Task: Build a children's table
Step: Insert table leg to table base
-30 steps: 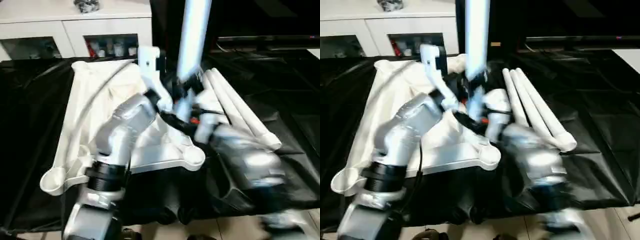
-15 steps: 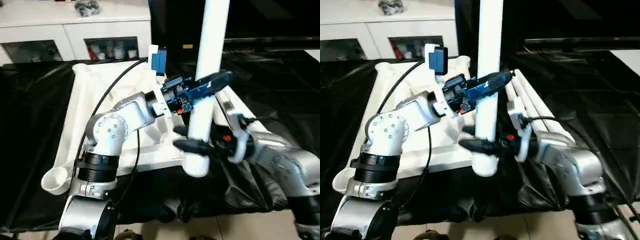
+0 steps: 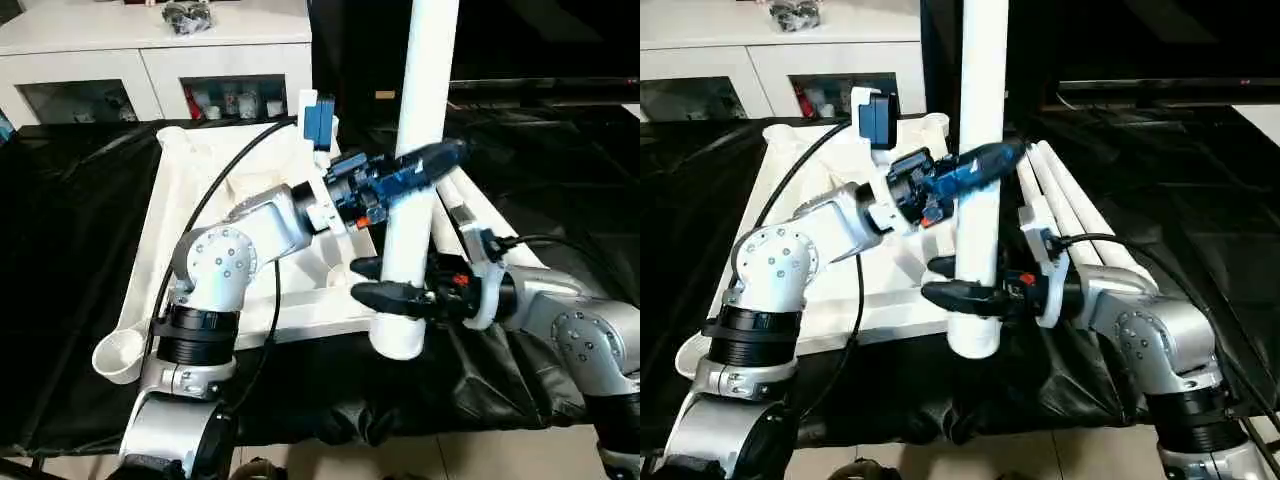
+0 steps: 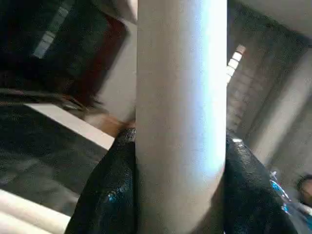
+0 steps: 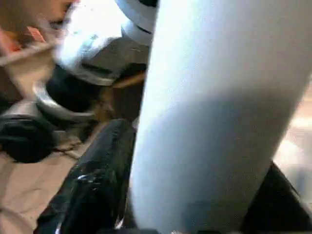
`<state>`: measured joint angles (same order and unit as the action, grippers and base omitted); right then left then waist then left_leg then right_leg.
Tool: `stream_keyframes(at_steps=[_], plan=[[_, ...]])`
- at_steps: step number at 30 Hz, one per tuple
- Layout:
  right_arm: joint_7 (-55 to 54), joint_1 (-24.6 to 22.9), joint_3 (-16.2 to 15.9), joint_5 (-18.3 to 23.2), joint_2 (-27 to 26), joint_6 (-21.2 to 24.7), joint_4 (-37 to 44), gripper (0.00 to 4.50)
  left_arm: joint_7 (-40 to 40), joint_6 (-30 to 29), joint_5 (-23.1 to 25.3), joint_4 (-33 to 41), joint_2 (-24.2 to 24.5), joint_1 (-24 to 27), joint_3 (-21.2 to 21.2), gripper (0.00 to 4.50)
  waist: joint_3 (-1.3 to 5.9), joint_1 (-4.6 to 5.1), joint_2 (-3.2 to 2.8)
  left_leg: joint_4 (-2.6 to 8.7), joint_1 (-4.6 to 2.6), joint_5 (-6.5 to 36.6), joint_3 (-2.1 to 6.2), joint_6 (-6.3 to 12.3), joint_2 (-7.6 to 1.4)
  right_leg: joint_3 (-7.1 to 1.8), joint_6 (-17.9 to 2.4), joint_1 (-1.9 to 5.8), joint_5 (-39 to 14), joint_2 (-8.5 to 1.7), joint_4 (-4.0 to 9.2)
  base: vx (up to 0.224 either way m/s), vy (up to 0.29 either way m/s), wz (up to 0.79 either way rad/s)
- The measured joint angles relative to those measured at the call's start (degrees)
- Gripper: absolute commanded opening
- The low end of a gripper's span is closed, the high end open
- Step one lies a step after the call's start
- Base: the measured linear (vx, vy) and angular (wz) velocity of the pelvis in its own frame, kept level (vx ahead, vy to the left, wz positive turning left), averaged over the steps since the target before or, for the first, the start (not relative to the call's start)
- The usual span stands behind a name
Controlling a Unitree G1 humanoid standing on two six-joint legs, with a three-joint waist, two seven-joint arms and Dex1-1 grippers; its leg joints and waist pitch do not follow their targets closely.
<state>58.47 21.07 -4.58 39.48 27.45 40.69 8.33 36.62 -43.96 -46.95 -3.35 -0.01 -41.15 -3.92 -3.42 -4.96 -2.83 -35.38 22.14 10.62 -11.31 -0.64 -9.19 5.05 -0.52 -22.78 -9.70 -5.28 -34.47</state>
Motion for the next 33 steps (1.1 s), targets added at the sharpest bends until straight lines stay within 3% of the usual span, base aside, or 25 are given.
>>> stream_keyframes(at_steps=[6,10,33], plan=[[-8.5,2.4,-0.1,-5.8,-2.0,-1.4,-1.4,3.27,-5.2,4.9,7.6,0.2,0.9,0.5,1.2,1.81,0.00,-0.02,0.00,0.00,0.04,0.0,0.00,-0.01,-0.01,0.01,0.1,-0.01,0.0,0.00,0.04,0.000,0.000,0.00],[-10.2,3.0,-0.1,-6.6,-2.2,-1.3,-3.5,3.27,-6.5,6.8,11.1,1.0,1.4,0.7,3.9,1.81,0.00,-0.14,0.00,0.00,0.14,0.0,-0.02,0.00,-0.01,0.01,-0.1,-0.01,0.1,0.00,0.09,0.000,0.000,0.00],[-10.2,4.2,0.0,-5.4,-1.9,3.8,-5.1,3.27,-7.5,10.7,16.1,2.0,0.7,1.6,7.7,1.81,0.00,-0.02,0.01,0.00,0.15,0.0,-0.02,0.00,-0.04,0.03,-0.1,-0.06,0.1,0.00,0.06,0.000,0.000,0.00]])
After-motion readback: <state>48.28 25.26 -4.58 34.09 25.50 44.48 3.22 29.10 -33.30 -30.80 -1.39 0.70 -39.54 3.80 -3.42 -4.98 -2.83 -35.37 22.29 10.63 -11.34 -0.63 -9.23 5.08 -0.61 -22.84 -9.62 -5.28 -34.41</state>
